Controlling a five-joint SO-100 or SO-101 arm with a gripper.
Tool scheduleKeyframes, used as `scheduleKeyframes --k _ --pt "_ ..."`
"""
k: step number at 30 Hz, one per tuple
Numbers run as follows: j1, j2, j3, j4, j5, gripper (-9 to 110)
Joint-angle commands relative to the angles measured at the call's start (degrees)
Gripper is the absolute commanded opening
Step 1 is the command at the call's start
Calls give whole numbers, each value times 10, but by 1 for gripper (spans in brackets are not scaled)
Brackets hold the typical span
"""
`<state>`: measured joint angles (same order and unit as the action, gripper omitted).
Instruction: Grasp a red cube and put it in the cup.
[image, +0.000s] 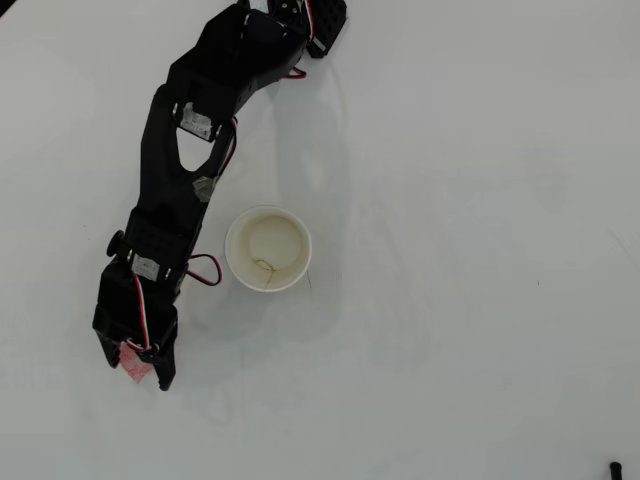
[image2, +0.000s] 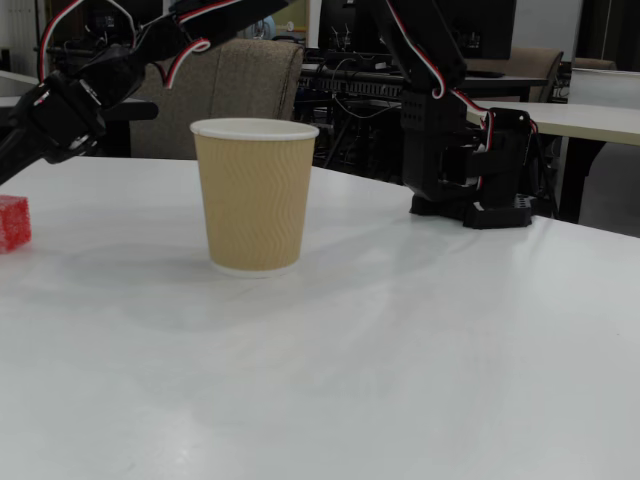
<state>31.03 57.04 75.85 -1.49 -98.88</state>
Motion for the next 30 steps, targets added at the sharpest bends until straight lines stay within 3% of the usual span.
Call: scheduleKeyframes --k 1,30 --pt "7 30 -65 -14 -4 27" --pt "30 -7 -73 41 -19 27"
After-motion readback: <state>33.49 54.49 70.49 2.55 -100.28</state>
